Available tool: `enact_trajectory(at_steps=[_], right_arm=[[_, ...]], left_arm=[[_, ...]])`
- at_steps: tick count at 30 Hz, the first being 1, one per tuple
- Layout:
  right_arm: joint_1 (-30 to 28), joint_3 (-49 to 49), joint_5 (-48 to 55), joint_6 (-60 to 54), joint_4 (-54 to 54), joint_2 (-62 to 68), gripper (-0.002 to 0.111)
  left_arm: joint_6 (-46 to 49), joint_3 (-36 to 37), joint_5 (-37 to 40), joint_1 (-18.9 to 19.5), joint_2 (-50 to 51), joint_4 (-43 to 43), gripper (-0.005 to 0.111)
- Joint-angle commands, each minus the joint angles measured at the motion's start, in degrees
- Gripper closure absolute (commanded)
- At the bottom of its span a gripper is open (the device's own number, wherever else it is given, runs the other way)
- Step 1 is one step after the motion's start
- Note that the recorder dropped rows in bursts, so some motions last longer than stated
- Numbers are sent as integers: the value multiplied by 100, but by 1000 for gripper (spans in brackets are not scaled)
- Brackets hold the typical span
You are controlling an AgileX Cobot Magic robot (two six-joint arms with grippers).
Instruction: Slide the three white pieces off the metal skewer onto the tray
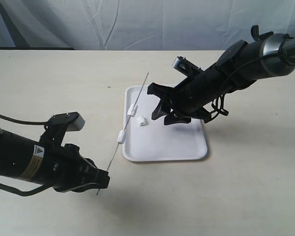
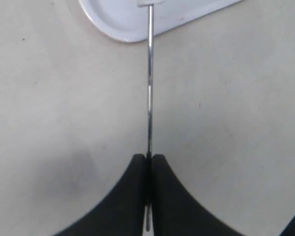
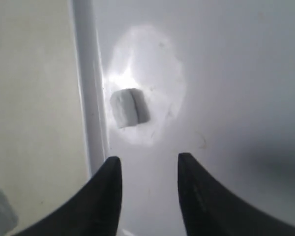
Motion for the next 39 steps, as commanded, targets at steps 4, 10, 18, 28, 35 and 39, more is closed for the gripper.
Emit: enact_trajectory(at_steps=[4,10,18,28,35,39], right_arm=[[9,-22,537,-706,531,-327,72],[9,-22,603,-937,789,-540,72],[175,-22,627,-1251,1321,-540,72],[187,-22,584,-1251,1365,-529,75],[187,-22,594,-1251,1315,-529,76],[187,-22,570,-1251,1315,-529,76]], left_arm=[[-7,-131,115,7,108,-36,107],[-75,-253,-84,7,225,-36,107],[-96,-451,-471,7,223,-36,107],[-96,-451,-557,7,223,-36,107],[-96,-451,-414,7,223,-36,107],[-96,-451,-385,7,223,-36,107]])
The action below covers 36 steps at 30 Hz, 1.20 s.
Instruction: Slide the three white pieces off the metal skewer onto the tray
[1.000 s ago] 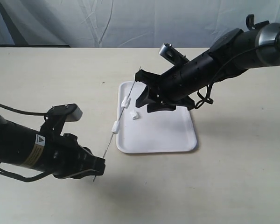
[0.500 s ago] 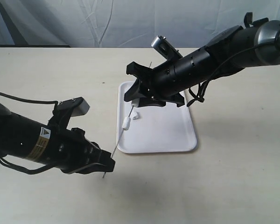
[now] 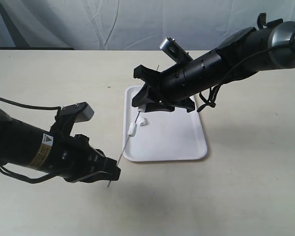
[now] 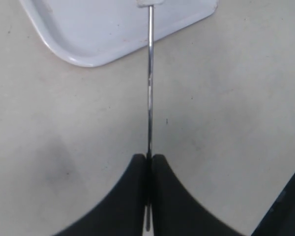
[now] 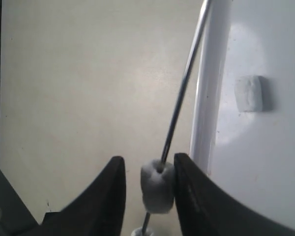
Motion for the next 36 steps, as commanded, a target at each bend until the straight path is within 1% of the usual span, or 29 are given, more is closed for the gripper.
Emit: enact_trajectory(at_steps=[1,9,10,13,15,21,31,36], right_arm=[[-7,-22,-46,-63,-3,-48,76],[-7,-22,-35,-63,-3,-48,77],[-7,-22,-35,-63,-3,-48,79],[-7,-22,-46,-63,-3,-48,90],[-7,-22,-58,-63,-3,-48,93],[-20,-22,-205,-63,25,-48,88],[-20,-35,-837,-63,96,-48,89],[-20,-225,-1143,-63,105,-48,89]], left_arm=[[-19,-27,79,7,12,-36,107],[-19,-27,102,7,12,-36,107],[-19,-27,102,7,12,-36,107],[-19,-27,102,7,12,-36,107],[-19,-27,88,7,12,-36,107],[-19,-27,-22,7,12,-36,107],[-19,-27,-103,7,12,-36,107],[-19,-27,-237,7,12,-36,107]])
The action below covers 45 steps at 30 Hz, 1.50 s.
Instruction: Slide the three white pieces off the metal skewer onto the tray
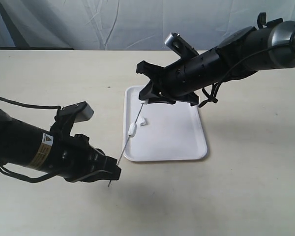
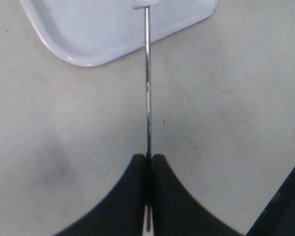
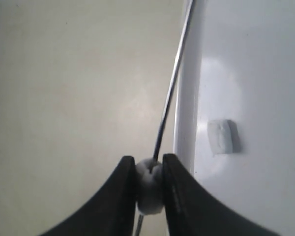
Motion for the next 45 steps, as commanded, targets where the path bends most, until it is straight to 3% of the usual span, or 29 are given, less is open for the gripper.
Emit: enact_trajectory(at_steps=[1,23,35,37,38,41,45], right_arm=[[-20,-212,-344,-59,56,-48,89],[-20,-485,-1504,4,-92,-48,89],[-9,-485,-481,1901,-2844,386,89],[-9,-485,-344,2043,-2902,459,88],[-9,-485,-302,2043,-2902,482,86],[-9,-485,-81,2043,-2914,546,62],[-9,-485,741,1836,-2982,452,74]], left_arm=[[18,4,-212,7,12,-2,107],[188,720,-96,7,12,-2,107],[161,720,170,7,-324,-2,107],[145,720,204,7,-342,-2,107],[135,720,220,7,-342,-2,107],[66,720,412,7,-342,-2,107],[66,497,536,7,-342,-2,107]])
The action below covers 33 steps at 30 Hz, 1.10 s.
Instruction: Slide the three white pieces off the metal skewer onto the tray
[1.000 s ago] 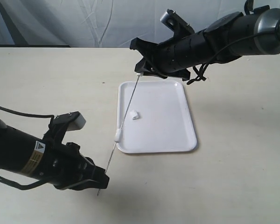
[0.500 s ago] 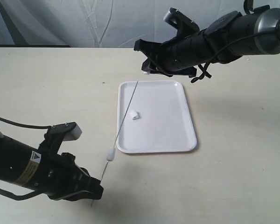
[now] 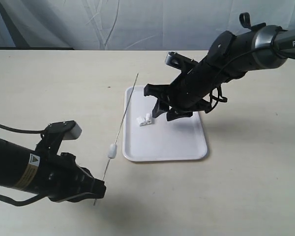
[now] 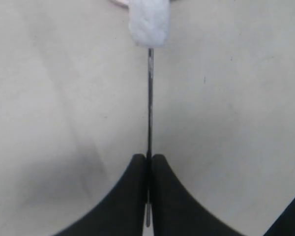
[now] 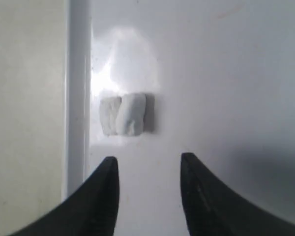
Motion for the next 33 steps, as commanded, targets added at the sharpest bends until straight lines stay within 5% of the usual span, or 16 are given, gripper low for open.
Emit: enact_trajectory(at_steps=[1,19,33], right_arm=[[-9,-19,913,-349,-51,-145,74],[-9,-19,1871,-1739,1477,-1192,74],[-9,-19,1826,-1760,1477,-1179,74]], left_arm=[[-37,-299,96,7,-54,-12,107],[-220,-1229,-182,7,358,-12,107],[-220,-1581,-490,7,356,-12,107]])
